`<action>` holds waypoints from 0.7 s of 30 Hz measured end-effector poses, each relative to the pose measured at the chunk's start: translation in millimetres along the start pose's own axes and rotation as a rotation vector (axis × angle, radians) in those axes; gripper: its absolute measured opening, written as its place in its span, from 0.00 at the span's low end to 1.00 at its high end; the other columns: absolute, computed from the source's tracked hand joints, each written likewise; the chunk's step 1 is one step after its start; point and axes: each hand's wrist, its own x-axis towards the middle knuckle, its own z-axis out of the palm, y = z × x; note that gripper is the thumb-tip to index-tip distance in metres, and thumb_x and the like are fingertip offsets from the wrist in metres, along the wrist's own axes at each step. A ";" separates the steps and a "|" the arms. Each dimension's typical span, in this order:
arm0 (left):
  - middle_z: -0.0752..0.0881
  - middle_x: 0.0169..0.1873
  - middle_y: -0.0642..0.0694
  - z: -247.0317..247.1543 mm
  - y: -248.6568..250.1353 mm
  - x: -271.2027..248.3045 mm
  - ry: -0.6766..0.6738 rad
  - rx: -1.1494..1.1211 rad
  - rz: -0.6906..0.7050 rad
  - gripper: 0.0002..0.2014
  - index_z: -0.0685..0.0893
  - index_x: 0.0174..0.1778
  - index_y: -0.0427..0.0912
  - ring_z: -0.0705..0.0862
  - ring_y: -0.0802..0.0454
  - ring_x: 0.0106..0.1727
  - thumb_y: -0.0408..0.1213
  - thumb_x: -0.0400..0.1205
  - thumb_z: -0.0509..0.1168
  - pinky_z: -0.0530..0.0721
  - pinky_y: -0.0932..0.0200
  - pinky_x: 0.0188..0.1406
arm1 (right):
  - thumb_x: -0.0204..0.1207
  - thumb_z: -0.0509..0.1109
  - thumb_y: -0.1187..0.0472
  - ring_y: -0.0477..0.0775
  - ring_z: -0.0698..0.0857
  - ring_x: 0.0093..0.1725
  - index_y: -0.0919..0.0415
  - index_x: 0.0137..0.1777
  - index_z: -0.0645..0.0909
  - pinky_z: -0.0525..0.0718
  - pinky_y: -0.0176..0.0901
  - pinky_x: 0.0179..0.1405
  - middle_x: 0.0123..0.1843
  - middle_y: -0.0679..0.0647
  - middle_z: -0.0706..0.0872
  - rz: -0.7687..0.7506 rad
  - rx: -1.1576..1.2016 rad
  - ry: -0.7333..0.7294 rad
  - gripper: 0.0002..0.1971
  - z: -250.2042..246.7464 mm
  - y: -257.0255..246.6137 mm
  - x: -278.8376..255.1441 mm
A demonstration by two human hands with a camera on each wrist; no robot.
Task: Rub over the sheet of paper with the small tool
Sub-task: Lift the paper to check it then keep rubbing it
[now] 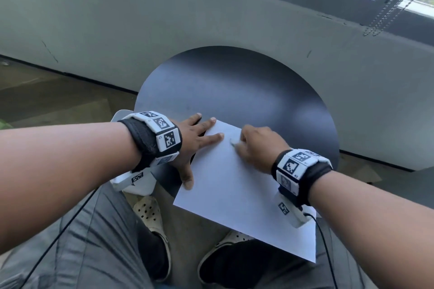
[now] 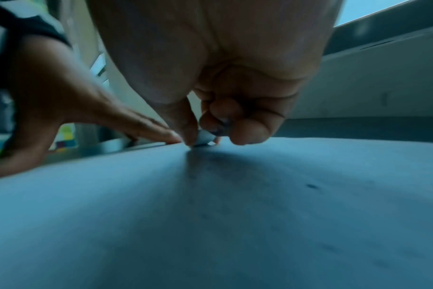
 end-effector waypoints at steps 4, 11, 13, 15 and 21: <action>0.23 0.81 0.56 0.5 -0.5 -0.8 -0.006 -0.004 -0.002 0.72 0.27 0.80 0.67 0.28 0.46 0.84 0.73 0.55 0.77 0.62 0.21 0.71 | 0.86 0.54 0.47 0.66 0.81 0.49 0.56 0.50 0.70 0.76 0.51 0.44 0.50 0.60 0.83 -0.286 0.035 0.023 0.12 17.0 -34.0 -30.2; 0.23 0.81 0.55 2.2 0.0 -0.3 -0.002 -0.011 -0.004 0.72 0.28 0.80 0.67 0.28 0.44 0.84 0.72 0.56 0.77 0.60 0.20 0.71 | 0.83 0.56 0.41 0.64 0.82 0.52 0.53 0.47 0.68 0.73 0.49 0.43 0.53 0.59 0.84 -0.157 -0.011 0.007 0.15 13.5 -16.4 -18.8; 0.23 0.81 0.54 1.4 1.3 -1.0 -0.002 -0.005 -0.008 0.72 0.28 0.81 0.66 0.28 0.44 0.84 0.72 0.56 0.78 0.59 0.20 0.72 | 0.83 0.56 0.42 0.65 0.81 0.53 0.54 0.51 0.71 0.72 0.49 0.44 0.56 0.61 0.84 -0.006 0.024 0.064 0.15 10.8 -11.8 -10.0; 0.23 0.81 0.54 0.4 2.1 -1.9 -0.003 -0.003 -0.003 0.72 0.28 0.81 0.65 0.28 0.44 0.84 0.72 0.56 0.77 0.58 0.20 0.73 | 0.84 0.56 0.46 0.66 0.82 0.54 0.55 0.56 0.73 0.70 0.49 0.42 0.55 0.61 0.84 -0.104 0.039 0.067 0.14 16.6 -31.8 -20.6; 0.24 0.82 0.52 0.3 3.6 -3.3 0.016 -0.002 -0.002 0.71 0.29 0.82 0.63 0.29 0.42 0.84 0.71 0.58 0.77 0.56 0.24 0.76 | 0.84 0.57 0.44 0.64 0.82 0.51 0.54 0.49 0.71 0.70 0.47 0.39 0.49 0.58 0.83 -0.283 0.007 -0.018 0.13 20.1 -45.3 -31.3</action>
